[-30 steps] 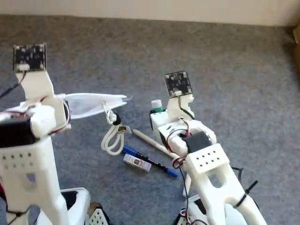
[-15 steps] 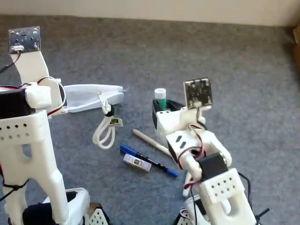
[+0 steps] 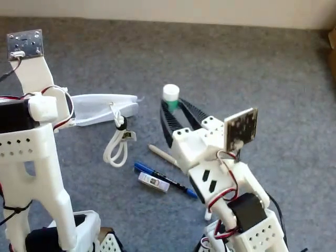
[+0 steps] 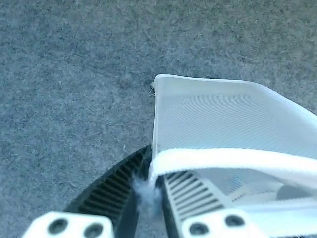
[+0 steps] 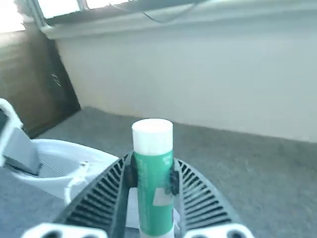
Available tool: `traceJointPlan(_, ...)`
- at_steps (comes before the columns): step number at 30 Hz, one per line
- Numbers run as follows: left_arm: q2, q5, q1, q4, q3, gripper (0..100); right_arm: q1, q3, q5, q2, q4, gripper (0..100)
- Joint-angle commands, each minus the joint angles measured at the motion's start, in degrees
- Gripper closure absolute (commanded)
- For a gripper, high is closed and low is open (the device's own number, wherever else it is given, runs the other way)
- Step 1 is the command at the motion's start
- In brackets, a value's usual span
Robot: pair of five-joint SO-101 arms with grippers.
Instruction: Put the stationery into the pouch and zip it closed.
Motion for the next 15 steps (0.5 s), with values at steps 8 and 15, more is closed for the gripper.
traceJointPlan(8, 1.4, 0.9, 0.9, 0.4, -0.7, 99, -15.0, -4.4, 12.5, -1.3, -23.5, 99.0)
traceJointPlan(15, 1.4, 0.9, 0.9, 0.4, -0.7, 99, -20.5, -4.1, 19.0, 0.2, -32.5, 99.0)
